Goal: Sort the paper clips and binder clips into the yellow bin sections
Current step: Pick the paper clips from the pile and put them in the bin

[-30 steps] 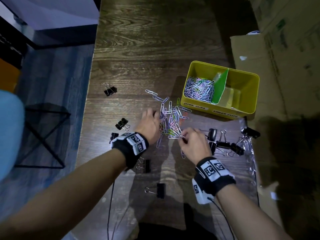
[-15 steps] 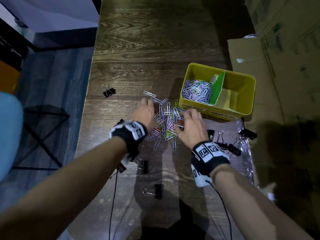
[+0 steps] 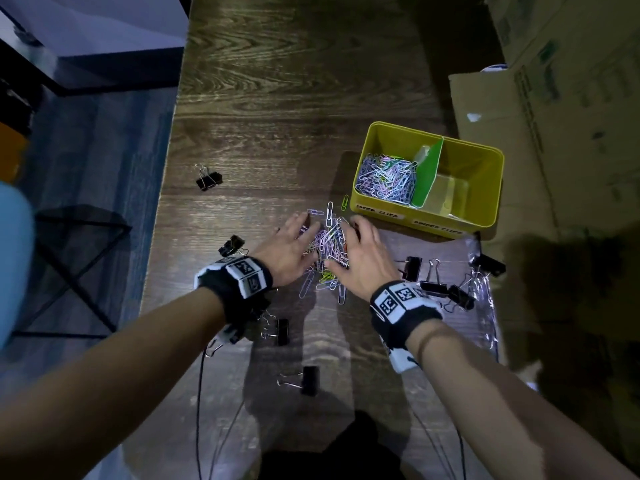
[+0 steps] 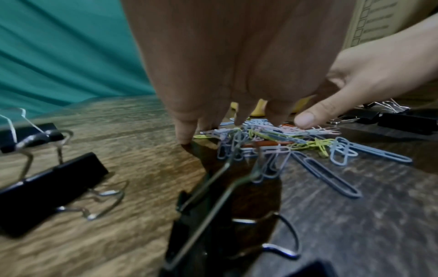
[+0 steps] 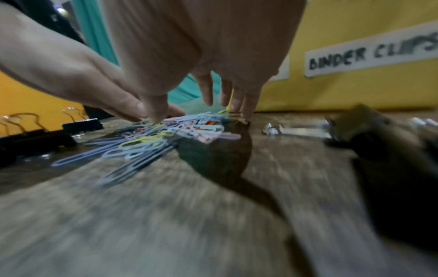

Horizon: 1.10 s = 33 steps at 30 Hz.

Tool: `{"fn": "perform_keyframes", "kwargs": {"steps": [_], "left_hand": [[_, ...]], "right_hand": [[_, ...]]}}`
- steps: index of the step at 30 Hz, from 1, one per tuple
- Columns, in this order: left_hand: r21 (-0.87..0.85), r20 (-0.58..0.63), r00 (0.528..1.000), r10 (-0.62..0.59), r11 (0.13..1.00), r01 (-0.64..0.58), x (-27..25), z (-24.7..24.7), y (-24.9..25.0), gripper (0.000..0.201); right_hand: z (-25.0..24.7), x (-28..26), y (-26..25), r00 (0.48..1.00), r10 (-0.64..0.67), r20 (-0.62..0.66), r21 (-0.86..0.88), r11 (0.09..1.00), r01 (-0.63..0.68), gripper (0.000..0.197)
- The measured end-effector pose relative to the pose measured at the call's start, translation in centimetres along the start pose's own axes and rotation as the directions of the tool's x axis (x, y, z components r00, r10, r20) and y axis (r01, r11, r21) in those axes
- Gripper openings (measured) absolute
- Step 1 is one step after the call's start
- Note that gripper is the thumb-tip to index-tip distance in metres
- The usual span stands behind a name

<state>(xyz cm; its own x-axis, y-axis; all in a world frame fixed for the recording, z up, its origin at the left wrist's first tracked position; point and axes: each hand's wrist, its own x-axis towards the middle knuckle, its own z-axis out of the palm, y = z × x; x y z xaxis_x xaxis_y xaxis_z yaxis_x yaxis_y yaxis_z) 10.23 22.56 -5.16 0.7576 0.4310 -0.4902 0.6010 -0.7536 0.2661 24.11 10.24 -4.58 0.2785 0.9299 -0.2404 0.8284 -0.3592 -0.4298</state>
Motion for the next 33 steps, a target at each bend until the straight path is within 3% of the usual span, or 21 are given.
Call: {"fn": "perform_keyframes", "kwargs": {"steps": [3,6,8,10,13,16,20,24,28,31,33], "left_hand": [[-0.006,-0.133,0.989,-0.068,0.998,0.067,0.0,-1.3,-0.1,0.085],[0.022,-0.065,0.986,-0.152,0.988,0.153,0.8,-2.4,-0.2,0.100],[0.046,-0.020,0.988,-0.154,0.987,0.155,1.0,-2.6,-0.3,0.098],[0.044,-0.003,0.990,-0.138,0.989,0.138,0.9,-2.7,-0.3,0.090],[0.031,0.006,0.994,-0.107,0.994,0.107,0.3,-2.2,0.3,0.077],[-0.092,-0.072,0.995,-0.073,0.994,0.067,-0.6,-1.3,1.3,0.057],[-0.166,-0.167,0.982,-0.084,0.985,0.056,-1.1,-1.0,1.6,0.040],[-0.320,-0.209,0.966,-0.153,0.944,0.080,-1.5,-1.7,0.8,0.030],[-0.547,-0.113,0.943,-0.313,0.812,0.204,-1.4,-1.6,-0.6,0.022],[-0.813,0.015,0.929,-0.369,0.537,0.226,-1.3,-2.5,-1.0,0.029],[-0.915,0.013,0.938,-0.347,0.373,0.151,-1.5,-3.8,-0.7,0.031]], "right_hand": [[-1.1,1.8,-0.9,0.989,-0.104,0.107,-0.101,0.988,0.114,0.091],[-1.7,3.6,-1.9,0.961,-0.059,0.272,-0.216,0.969,0.120,0.110],[-1.9,4.1,-2.5,0.940,-0.003,0.342,-0.280,0.954,0.105,0.110],[-2.0,3.8,-2.9,0.946,0.010,0.325,-0.285,0.954,0.088,0.097],[-1.6,2.5,-2.9,0.978,-0.003,0.208,-0.204,0.978,0.046,0.060],[-0.9,1.5,-2.8,0.992,-0.005,0.129,-0.126,0.992,0.022,0.031],[-0.7,1.1,-2.6,0.987,0.132,0.091,0.100,0.985,-0.141,0.031],[-1.1,0.6,-1.8,0.930,0.339,0.140,0.410,0.835,-0.366,0.036],[-1.2,0.3,-0.6,0.905,0.400,0.142,0.625,0.673,-0.396,0.031],[-2.5,-0.4,-0.4,0.910,0.395,0.127,0.790,0.515,-0.334,0.025],[-3.9,-1.1,-0.4,0.911,0.401,0.094,0.860,0.429,-0.278,0.024]]}}
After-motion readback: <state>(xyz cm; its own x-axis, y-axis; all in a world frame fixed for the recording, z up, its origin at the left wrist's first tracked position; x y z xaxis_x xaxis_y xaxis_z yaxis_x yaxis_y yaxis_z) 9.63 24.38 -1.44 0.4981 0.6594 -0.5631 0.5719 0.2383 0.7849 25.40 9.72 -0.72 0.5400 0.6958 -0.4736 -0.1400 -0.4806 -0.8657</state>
